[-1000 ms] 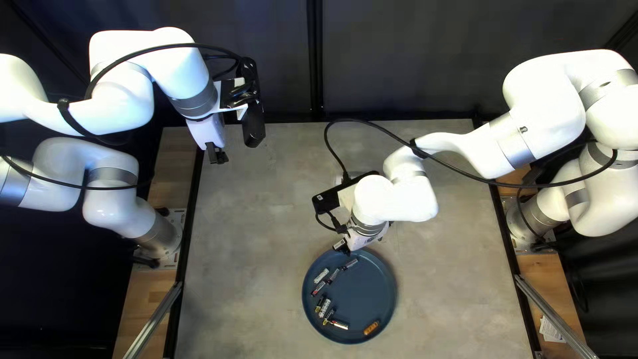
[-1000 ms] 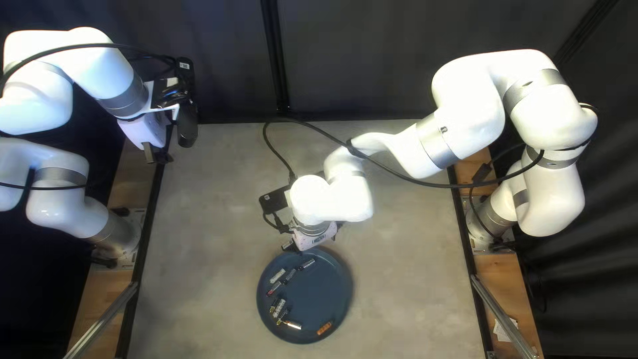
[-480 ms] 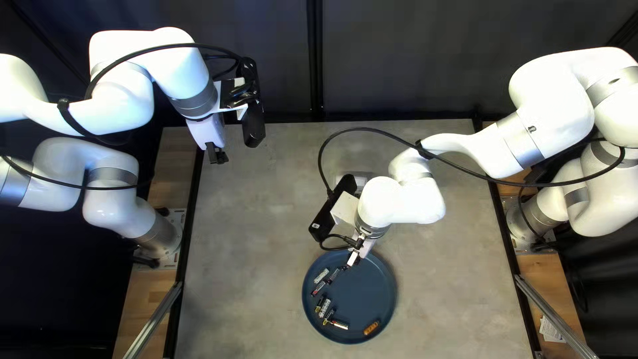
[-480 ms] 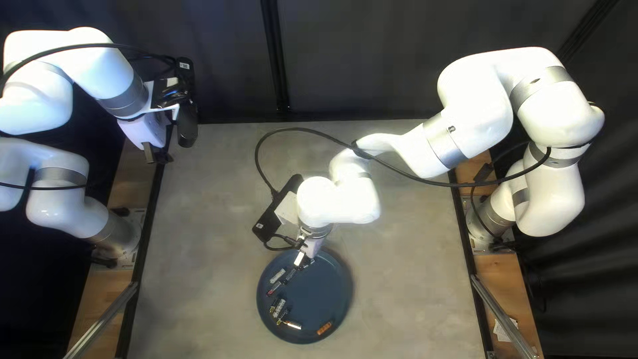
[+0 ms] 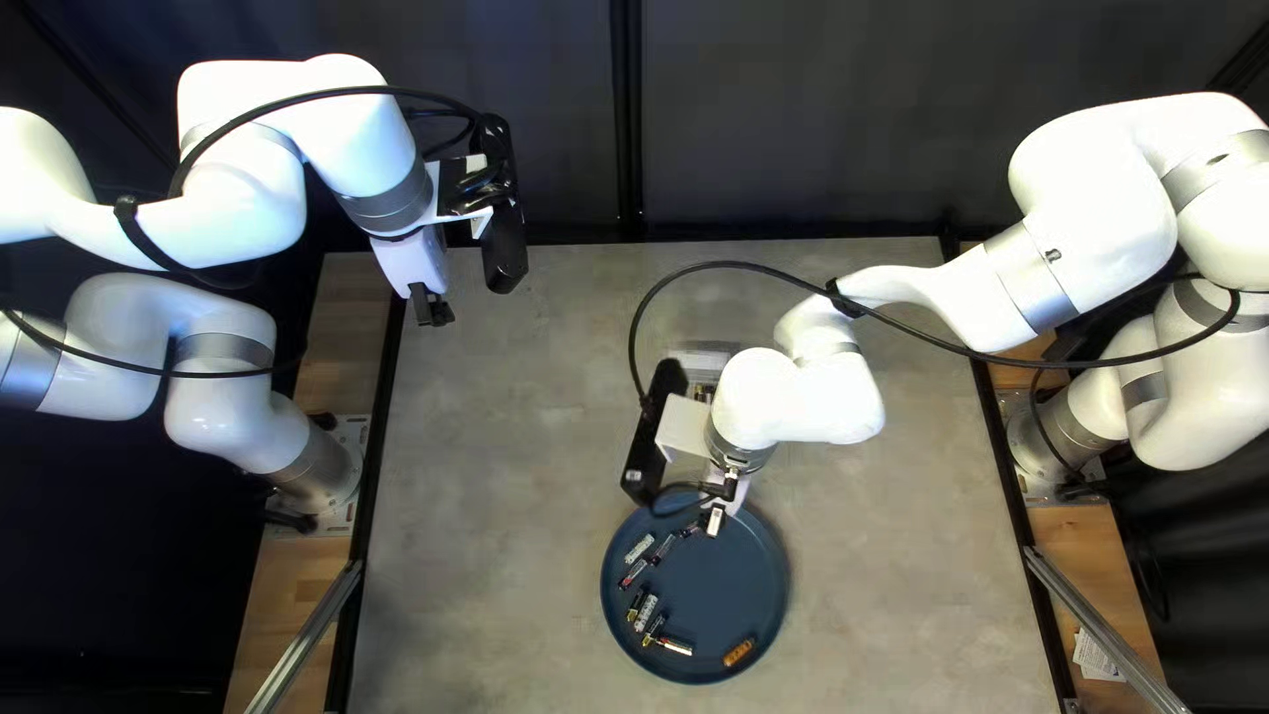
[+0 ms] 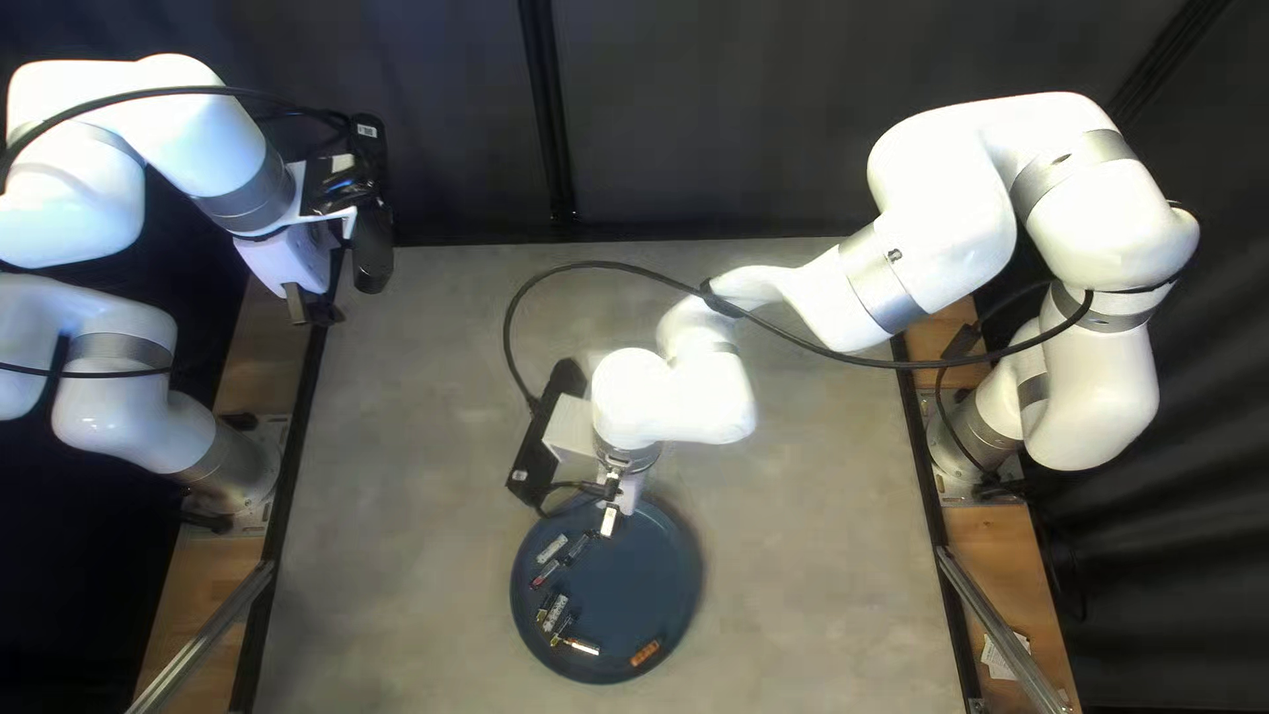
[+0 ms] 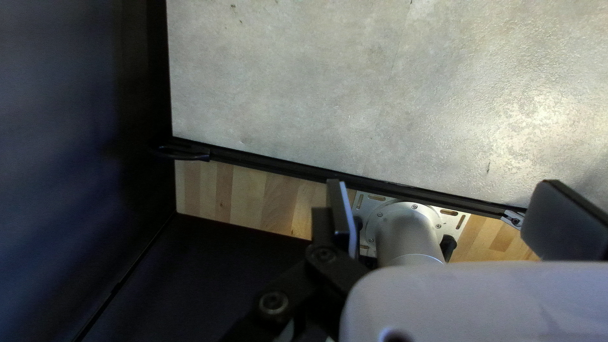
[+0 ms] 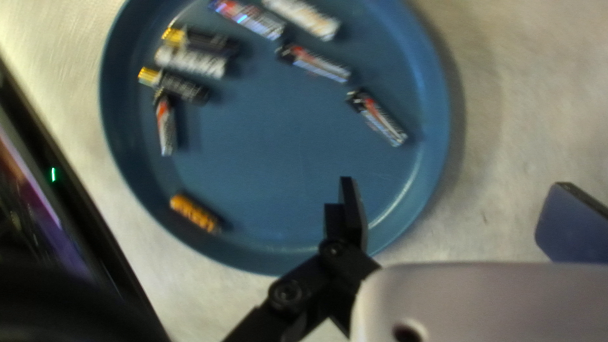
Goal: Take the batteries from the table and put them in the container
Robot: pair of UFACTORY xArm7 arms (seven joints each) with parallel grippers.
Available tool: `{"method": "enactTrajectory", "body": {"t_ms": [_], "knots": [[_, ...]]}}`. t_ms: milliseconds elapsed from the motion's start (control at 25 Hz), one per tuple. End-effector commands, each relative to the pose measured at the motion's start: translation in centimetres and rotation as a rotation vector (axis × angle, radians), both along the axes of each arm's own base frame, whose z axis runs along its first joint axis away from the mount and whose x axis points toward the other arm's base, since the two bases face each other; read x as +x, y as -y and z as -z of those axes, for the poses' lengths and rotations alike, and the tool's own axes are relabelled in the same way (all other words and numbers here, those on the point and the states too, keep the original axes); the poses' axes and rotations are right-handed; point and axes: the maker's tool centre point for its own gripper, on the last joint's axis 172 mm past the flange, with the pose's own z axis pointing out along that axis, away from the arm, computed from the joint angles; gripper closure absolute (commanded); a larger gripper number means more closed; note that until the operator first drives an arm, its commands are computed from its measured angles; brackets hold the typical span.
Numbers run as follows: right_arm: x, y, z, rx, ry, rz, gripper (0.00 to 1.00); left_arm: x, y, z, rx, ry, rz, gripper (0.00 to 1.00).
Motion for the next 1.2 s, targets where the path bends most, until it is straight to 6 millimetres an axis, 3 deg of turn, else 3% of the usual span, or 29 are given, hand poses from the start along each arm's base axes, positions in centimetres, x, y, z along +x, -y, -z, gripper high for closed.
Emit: {"method": "enactTrajectory", "body": {"t_ms": [40,400,760,1000,1200], "knots": [[-0.1,-0.1,0.1,-0.011,0.001,-0.021,0.0,0.0,0.0,0.0,0.0,0.0,0.0,0.0],[-0.5,-4.4,1.1,-0.059,-0.021,-0.438,0.0,0.0,0.0,0.0,0.0,0.0,0.0,0.0],[-0.7,-4.3,1.3,-0.079,-0.014,-0.437,0.0,0.0,0.0,0.0,0.0,0.0,0.0,0.0],[0.4,-5.9,3.0,-0.136,-0.011,-0.476,0.0,0.0,0.0,0.0,0.0,0.0,0.0,0.0],[1.0,-5.7,3.9,-0.153,-0.008,-0.516,0.0,0.0,0.0,0.0,0.0,0.0,0.0,0.0]]}}
